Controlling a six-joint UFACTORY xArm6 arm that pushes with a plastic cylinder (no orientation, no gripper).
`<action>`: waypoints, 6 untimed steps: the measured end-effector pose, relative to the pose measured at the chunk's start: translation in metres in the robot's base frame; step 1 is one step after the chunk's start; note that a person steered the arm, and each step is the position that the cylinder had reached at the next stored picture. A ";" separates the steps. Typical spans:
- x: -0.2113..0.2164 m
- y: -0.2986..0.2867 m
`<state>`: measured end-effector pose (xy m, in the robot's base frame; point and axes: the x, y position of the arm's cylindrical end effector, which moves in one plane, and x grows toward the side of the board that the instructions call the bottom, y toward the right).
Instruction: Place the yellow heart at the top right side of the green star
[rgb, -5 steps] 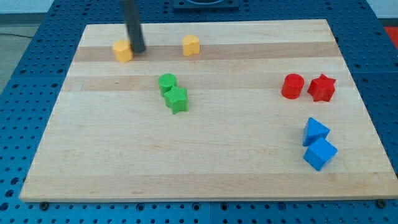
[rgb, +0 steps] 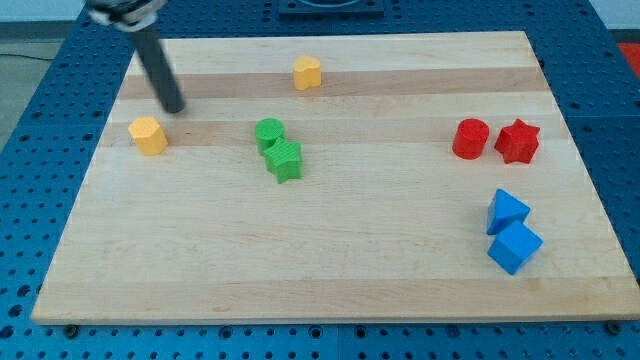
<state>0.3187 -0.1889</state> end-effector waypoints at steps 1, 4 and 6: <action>-0.046 0.041; -0.056 0.138; -0.024 0.150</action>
